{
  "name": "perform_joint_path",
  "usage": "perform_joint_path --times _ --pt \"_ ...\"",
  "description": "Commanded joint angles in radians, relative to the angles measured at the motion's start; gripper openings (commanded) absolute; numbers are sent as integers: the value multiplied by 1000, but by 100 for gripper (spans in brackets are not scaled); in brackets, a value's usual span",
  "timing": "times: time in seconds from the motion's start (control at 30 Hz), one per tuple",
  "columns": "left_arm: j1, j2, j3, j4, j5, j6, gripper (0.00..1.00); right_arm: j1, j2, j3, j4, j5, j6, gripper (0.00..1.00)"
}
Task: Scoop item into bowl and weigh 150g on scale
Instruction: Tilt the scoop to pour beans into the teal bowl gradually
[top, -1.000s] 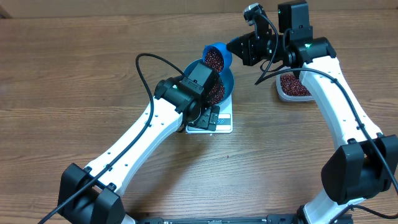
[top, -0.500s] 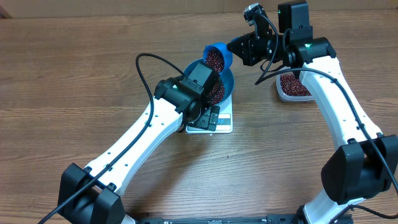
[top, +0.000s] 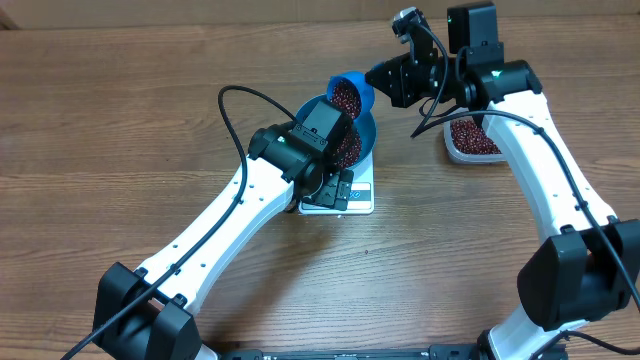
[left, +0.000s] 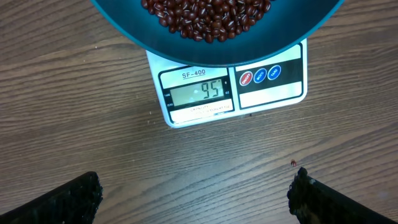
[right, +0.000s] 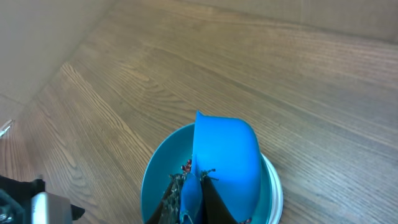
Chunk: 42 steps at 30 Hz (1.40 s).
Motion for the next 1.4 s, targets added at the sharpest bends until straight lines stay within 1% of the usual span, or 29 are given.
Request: perform_joint_path --times 0.0,0.1,0.17,0.33,0.43,1.37 --pt "-6 2 -5 1 4 -6 99 1 -76 36 18 -8 -11 4" --pt "-6 2 -5 1 4 -6 100 2 -80 36 -2 13 -60 4" --pt "-6 2 -5 1 4 -6 100 3 -80 36 -2 16 -63 4" --pt "-6 2 -5 1 4 -6 100 32 -80 36 -5 22 -197 4" --pt "-6 2 -5 1 4 -6 100 51 -80 36 -5 88 -200 4" --pt "-6 2 -5 1 4 -6 100 59 -80 36 -20 86 -210 4"
